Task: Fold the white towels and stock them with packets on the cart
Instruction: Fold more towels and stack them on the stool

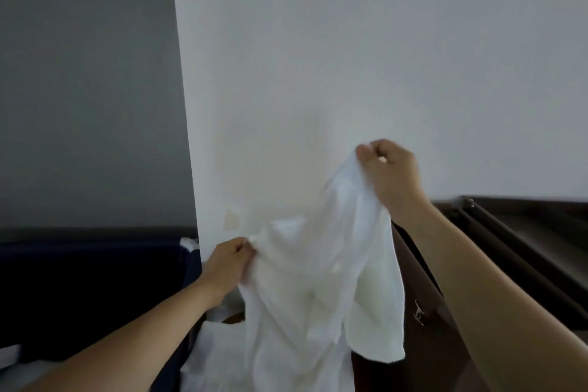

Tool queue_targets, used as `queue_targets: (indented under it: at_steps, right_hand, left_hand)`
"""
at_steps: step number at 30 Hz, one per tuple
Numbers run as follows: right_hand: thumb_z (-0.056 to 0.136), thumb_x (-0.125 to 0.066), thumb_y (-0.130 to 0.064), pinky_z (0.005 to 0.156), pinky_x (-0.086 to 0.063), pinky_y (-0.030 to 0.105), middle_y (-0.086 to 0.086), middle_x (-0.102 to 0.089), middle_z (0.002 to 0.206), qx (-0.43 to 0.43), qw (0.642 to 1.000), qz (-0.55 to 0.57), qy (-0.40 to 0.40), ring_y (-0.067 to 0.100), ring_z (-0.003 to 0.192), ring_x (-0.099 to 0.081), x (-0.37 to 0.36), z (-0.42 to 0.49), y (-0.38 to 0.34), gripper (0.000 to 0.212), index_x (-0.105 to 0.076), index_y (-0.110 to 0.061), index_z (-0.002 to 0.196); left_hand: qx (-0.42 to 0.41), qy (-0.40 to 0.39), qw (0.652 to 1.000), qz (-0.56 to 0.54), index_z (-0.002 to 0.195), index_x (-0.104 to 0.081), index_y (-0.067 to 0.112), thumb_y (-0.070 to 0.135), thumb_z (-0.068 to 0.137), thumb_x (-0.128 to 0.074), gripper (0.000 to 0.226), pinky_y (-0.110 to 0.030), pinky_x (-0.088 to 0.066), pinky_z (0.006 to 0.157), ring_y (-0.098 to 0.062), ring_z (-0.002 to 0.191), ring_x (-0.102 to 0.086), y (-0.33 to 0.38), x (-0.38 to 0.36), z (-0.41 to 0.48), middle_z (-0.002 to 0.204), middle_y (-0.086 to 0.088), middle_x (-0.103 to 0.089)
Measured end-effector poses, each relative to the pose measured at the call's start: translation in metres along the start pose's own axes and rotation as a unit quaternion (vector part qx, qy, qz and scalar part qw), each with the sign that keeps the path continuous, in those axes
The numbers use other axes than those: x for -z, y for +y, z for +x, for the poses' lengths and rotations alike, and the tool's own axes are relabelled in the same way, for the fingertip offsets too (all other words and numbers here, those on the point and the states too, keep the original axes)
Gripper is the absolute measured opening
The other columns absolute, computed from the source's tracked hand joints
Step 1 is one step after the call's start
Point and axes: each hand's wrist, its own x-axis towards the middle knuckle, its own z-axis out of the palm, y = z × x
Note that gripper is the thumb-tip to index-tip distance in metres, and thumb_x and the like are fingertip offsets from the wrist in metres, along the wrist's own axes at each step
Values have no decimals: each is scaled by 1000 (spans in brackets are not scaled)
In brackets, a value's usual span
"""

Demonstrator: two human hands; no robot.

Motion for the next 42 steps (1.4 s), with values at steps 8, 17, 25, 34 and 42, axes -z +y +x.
queue_targets:
  at_steps: [8, 17, 25, 34, 42]
  right_hand:
    - [96, -60, -26, 71, -44, 25, -9, -58, 80, -42, 925, -85, -369, 9, 74, -53, -32, -51, 35, 22, -57, -25, 74]
    - [88, -59, -31, 57, -33, 30, -11, -37, 57, 93, 982, 136, -87, 8, 57, -35, -11, 0, -35, 28, -44, -17, 68]
    - [84, -68, -34, 68, -44, 39, 4, -59, 81, 3, 953, -32, -303, 20, 71, -50, 10, 11, -15, 26, -65, -9, 89]
    - [94, -63, -18, 67, -41, 33, 0, -55, 72, -70, 914, 12, -400, 13, 68, -50, -30, -49, 30, 18, -62, -8, 79]
    - [79, -63, -27, 55, -29, 30, 11, -39, 69, -8, 958, 216, -190, 20, 63, -36, -14, -4, -18, 24, -55, -6, 69]
  left_hand:
    - [-167, -41, 985, 22, 89, -71, 10, 20, 94, -61, 15, -23, -46, 67, -6, 69, -56, 109, -9, 13, 76, 7, -65]
    - [-42, -160, 980, -113, 105, -62, -9, 32, 96, -60, 41, -51, -52, 87, -28, 86, -61, 48, -10, -2, 96, -22, -67]
    - [-80, -78, 985, -132, 81, -66, 6, 33, 96, -61, 32, -31, -51, 63, -22, 68, -61, 86, 21, -6, 73, -5, -66]
    - [-175, -125, 977, 1, 86, -64, 9, 36, 98, -58, 30, -24, -43, 62, -8, 67, -50, 104, 2, 2, 77, 0, -59]
    - [-2, -201, 974, -108, 106, -61, -5, 45, 97, -57, 50, -43, -52, 81, -25, 84, -61, 20, 0, -15, 97, -21, -64]
